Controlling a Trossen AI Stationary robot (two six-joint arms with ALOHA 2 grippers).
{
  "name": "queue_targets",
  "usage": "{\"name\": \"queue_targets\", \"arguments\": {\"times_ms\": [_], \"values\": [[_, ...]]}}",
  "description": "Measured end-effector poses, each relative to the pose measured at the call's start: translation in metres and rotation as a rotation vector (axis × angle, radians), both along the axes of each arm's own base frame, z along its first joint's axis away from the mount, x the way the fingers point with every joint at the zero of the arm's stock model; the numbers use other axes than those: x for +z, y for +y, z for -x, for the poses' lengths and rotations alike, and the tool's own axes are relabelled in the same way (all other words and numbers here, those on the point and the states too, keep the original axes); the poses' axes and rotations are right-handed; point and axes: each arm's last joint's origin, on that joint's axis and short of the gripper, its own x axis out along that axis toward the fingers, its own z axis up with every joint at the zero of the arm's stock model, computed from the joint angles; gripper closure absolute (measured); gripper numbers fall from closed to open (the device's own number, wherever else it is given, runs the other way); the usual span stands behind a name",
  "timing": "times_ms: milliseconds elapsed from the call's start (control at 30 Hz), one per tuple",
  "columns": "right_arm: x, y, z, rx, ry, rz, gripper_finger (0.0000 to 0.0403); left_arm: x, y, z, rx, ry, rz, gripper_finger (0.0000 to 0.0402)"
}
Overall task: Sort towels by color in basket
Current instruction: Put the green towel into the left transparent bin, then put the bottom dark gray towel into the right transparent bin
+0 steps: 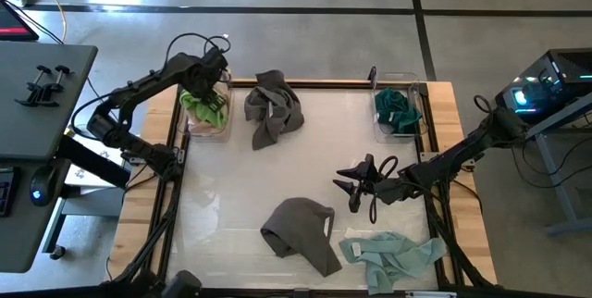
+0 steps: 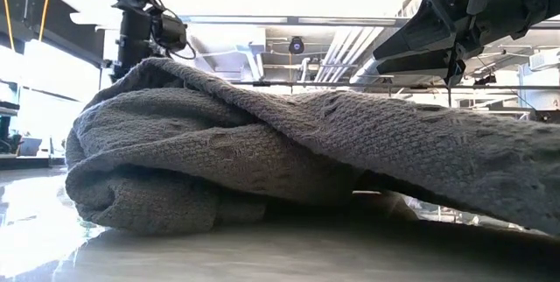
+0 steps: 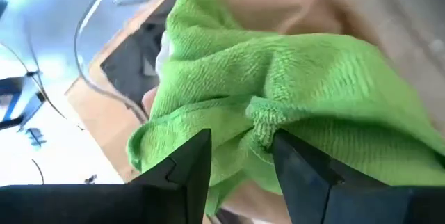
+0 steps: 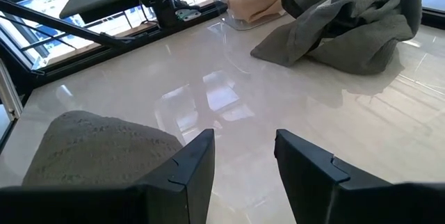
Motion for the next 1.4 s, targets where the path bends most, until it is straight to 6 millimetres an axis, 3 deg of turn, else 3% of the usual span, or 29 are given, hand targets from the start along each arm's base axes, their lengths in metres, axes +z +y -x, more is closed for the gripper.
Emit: {"name": "queue_targets", "arguments": {"times_ms": [200,433,567,667,900,1100,1233,1400], "values": [[0.0,0.0,0.0,-0.001,-0.001,0.0,0.0254,-0.007,0.013,0.001,0.027,-0.036,-0.014,0.03],[0.0,0.0,0.0,-0.001,-0.002,-0.003,0.0254,-0.044,0.02,0.003,0.017,-0.08,-0.003,0.0334],[0.0,0.0,0.0,0.0,-0.001,-0.001,0.0254,-0.054,0.02,0.003,-0.026,-0.093,-0.013,0.033],[0.0,0.0,0.0,0.001,0.001,0.004,0.0254,-0.052,0.02,0.003,-0.034,-0.092,-0.007,0.0304],[0.0,0.0,0.0,0.0,0.0,-0.001,0.0254,-0.016,0.015,0.003,-0.003,-0.081,0.02,0.0221],[0.0,0.0,0.0,0.001,0.001,0.003,0.0254,0.03,-0.003,-0.004,-0.016,-0.152,-0.06,0.0198],[-0.002,0.001,0.001,0.052,0.033,-0.003,0.0254,0.056,-0.028,-0.01,-0.097,-0.233,-0.149,0.02],[0.0,0.006,0.013,0.137,0.103,-0.054,0.0254,0.079,-0.073,-0.015,-0.207,-0.388,-0.292,0.0205]]}}
